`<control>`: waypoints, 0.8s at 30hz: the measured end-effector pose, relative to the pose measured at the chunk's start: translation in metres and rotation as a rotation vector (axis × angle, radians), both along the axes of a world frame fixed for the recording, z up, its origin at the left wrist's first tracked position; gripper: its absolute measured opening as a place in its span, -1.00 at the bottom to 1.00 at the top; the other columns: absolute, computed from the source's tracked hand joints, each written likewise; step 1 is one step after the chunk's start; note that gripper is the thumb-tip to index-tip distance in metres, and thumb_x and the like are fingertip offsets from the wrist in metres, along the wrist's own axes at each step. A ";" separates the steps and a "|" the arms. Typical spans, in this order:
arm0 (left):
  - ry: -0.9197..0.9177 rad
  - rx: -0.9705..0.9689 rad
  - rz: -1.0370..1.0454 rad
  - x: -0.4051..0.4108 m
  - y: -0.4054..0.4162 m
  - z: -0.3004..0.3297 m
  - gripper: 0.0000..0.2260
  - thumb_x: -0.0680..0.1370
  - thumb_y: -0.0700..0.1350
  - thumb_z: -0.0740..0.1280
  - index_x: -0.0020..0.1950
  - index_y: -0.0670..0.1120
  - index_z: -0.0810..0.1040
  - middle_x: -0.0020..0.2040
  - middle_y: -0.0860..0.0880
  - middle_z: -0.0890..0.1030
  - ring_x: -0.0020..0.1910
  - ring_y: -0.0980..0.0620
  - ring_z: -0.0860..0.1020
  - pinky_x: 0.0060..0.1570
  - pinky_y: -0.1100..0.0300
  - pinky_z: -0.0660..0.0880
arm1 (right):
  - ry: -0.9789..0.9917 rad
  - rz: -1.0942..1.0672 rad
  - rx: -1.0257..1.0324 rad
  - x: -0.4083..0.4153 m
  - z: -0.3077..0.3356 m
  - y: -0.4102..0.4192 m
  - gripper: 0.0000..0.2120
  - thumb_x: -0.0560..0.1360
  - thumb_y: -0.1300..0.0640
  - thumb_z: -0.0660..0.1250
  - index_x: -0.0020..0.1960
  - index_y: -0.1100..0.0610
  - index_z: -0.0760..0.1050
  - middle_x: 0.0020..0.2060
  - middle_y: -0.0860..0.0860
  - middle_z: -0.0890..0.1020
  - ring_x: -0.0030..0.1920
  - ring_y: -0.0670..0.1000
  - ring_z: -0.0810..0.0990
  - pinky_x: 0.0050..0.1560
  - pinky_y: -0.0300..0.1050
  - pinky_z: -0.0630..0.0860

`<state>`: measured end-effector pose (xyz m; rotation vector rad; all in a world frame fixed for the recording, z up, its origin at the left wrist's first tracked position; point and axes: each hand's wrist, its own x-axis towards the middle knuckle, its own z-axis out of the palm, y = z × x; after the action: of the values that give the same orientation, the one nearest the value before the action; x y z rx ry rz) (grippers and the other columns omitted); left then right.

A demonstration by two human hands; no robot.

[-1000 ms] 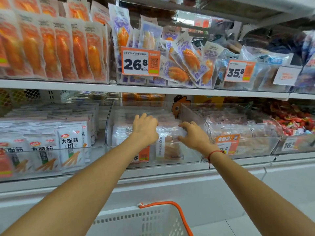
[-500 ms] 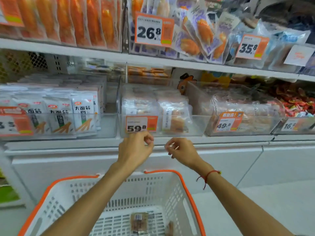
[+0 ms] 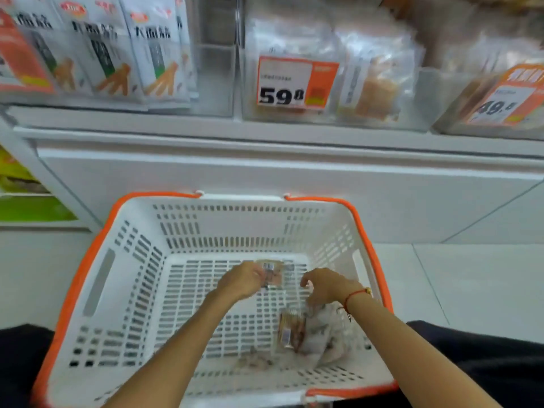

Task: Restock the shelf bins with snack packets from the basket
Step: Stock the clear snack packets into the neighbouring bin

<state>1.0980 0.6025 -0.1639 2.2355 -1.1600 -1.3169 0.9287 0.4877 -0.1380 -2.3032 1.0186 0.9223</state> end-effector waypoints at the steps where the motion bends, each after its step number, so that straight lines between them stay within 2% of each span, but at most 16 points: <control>1: 0.062 0.083 -0.098 -0.004 0.005 -0.013 -0.83 0.61 -0.13 0.22 0.06 0.06 0.58 0.35 -0.09 0.45 0.03 -0.07 0.56 0.01 0.03 0.54 | 0.046 0.061 -0.032 -0.001 -0.007 0.003 -0.51 0.47 0.09 0.37 0.38 0.05 0.36 0.33 0.09 0.40 0.33 0.12 0.38 0.27 0.02 0.39; 3: 0.157 0.296 -0.347 -0.012 0.015 -0.026 -0.73 0.61 -0.12 0.24 0.31 0.01 0.49 0.47 -0.06 0.30 0.28 -0.08 0.45 0.21 0.06 0.45 | 0.105 0.184 -0.101 -0.001 -0.016 0.007 -0.45 0.47 0.04 0.39 0.41 0.05 0.32 0.34 0.10 0.38 0.35 0.13 0.33 0.30 0.04 0.35; 4: 0.203 0.419 -0.450 -0.015 0.022 -0.028 -0.64 0.61 -0.03 0.24 0.42 0.01 0.38 0.51 -0.02 0.22 0.39 -0.07 0.34 0.32 0.05 0.37 | 0.132 0.247 -0.125 -0.001 -0.020 0.009 -0.44 0.47 -0.01 0.38 0.42 0.03 0.32 0.35 0.09 0.38 0.36 0.13 0.33 0.31 0.05 0.33; 7: 0.363 0.718 -0.569 -0.020 0.042 -0.028 -0.38 0.55 0.26 0.19 0.54 0.10 0.09 0.56 0.07 0.03 0.51 -0.02 0.12 0.42 0.01 0.24 | 0.205 0.376 -0.075 0.003 -0.034 0.018 -0.44 0.42 -0.20 0.37 0.36 -0.06 0.39 0.32 0.03 0.43 0.35 0.10 0.35 0.39 0.16 0.20; 10: 0.349 0.639 -0.562 -0.023 0.056 -0.032 -0.26 0.48 0.30 0.27 0.55 0.08 0.06 0.55 0.08 0.05 0.51 -0.01 0.13 0.42 0.05 0.24 | 0.183 0.358 0.042 0.006 -0.050 0.033 -0.43 0.36 -0.20 0.43 0.29 -0.01 0.44 0.23 0.01 0.51 0.28 0.11 0.45 0.33 0.16 0.27; 12: 0.334 0.549 -0.583 -0.024 0.058 -0.037 -0.29 0.50 0.27 0.27 0.54 0.03 0.11 0.54 0.05 0.13 0.49 -0.01 0.17 0.42 0.07 0.23 | 0.169 0.380 -0.028 0.002 -0.062 0.040 -0.28 0.34 -0.18 0.46 0.40 0.04 0.30 0.30 0.06 0.43 0.31 0.14 0.42 0.32 0.12 0.28; 14: 0.290 0.478 -0.628 -0.022 0.060 -0.037 -0.36 0.54 0.25 0.20 0.53 -0.01 0.18 0.52 0.00 0.21 0.46 -0.04 0.24 0.39 0.07 0.25 | 0.161 0.388 -0.125 -0.006 -0.072 0.044 -0.14 0.34 -0.15 0.47 0.47 0.09 0.13 0.39 0.10 0.31 0.38 0.16 0.34 0.37 0.12 0.21; 16: 0.240 0.390 -0.566 -0.020 0.063 -0.040 -0.44 0.59 0.24 0.08 0.44 -0.10 0.34 0.36 -0.12 0.41 0.30 -0.12 0.40 0.26 0.04 0.32 | 0.162 0.390 -0.159 -0.010 -0.075 0.045 -0.14 0.35 -0.12 0.46 0.47 0.10 0.11 0.41 0.11 0.30 0.39 0.15 0.31 0.40 0.09 0.17; 17: 0.206 0.345 -0.486 -0.019 0.064 -0.043 -0.43 0.60 0.25 0.03 0.34 -0.17 0.44 0.16 -0.16 0.52 0.13 -0.15 0.48 0.14 0.05 0.37 | 0.159 0.384 -0.158 -0.009 -0.076 0.045 -0.16 0.35 -0.12 0.46 0.47 0.10 0.12 0.41 0.11 0.30 0.39 0.15 0.32 0.40 0.09 0.17; 18: 0.175 0.314 -0.379 -0.017 0.066 -0.044 -0.39 0.60 0.27 -0.01 0.18 -0.22 0.52 -0.09 -0.14 0.53 -0.09 -0.12 0.49 -0.01 0.10 0.38 | 0.154 0.368 -0.155 -0.007 -0.074 0.045 -0.17 0.36 -0.11 0.45 0.47 0.11 0.14 0.41 0.11 0.30 0.37 0.15 0.35 0.39 0.09 0.20; 19: 0.142 0.286 -0.261 -0.014 0.068 -0.047 -0.36 0.58 0.30 -0.04 -0.06 -0.22 0.56 -0.27 -0.10 0.45 -0.28 -0.05 0.44 -0.16 0.15 0.35 | 0.144 0.344 -0.156 -0.005 -0.072 0.044 -0.20 0.38 -0.09 0.44 0.47 0.11 0.15 0.40 0.12 0.29 0.34 0.15 0.38 0.38 0.09 0.23; 20: 0.117 0.263 -0.148 -0.010 0.070 -0.049 -0.36 0.55 0.34 -0.05 -0.30 -0.17 0.46 -0.40 -0.06 0.35 -0.41 0.01 0.35 -0.26 0.18 0.30 | 0.124 0.325 -0.171 -0.004 -0.071 0.042 -0.26 0.41 -0.06 0.42 0.46 0.10 0.18 0.39 0.12 0.29 0.32 0.14 0.41 0.35 0.09 0.25; 21: 0.108 0.245 -0.041 -0.006 0.071 -0.052 -0.38 0.49 0.38 -0.06 -0.42 -0.12 0.33 -0.47 -0.04 0.28 -0.49 0.04 0.28 -0.31 0.18 0.26 | 0.095 0.314 -0.190 -0.004 -0.071 0.041 -0.36 0.44 -0.03 0.40 0.44 0.09 0.25 0.36 0.11 0.33 0.29 0.13 0.44 0.32 0.07 0.27; 22: 0.121 0.226 0.049 -0.001 0.071 -0.052 -0.39 0.43 0.42 -0.07 -0.46 -0.10 0.26 -0.51 -0.02 0.25 -0.53 0.05 0.26 -0.33 0.18 0.26 | 0.062 0.309 -0.200 -0.004 -0.070 0.039 -0.47 0.46 -0.01 0.37 0.38 0.06 0.34 0.31 0.09 0.38 0.26 0.11 0.45 0.30 0.06 0.26; 24: 0.183 0.187 0.192 0.007 0.071 -0.051 -0.40 0.40 0.44 -0.05 -0.46 -0.08 0.23 -0.52 -0.02 0.23 -0.53 0.05 0.27 -0.35 0.20 0.27 | 0.008 0.278 -0.195 -0.002 -0.067 0.035 -0.67 0.49 0.02 0.33 0.24 0.02 0.48 0.22 0.04 0.47 0.24 0.07 0.44 0.28 0.04 0.26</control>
<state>1.1047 0.6735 -0.2149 2.2292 -0.7672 -1.5652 0.9263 0.5224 -0.2054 -2.6560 0.8371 0.9753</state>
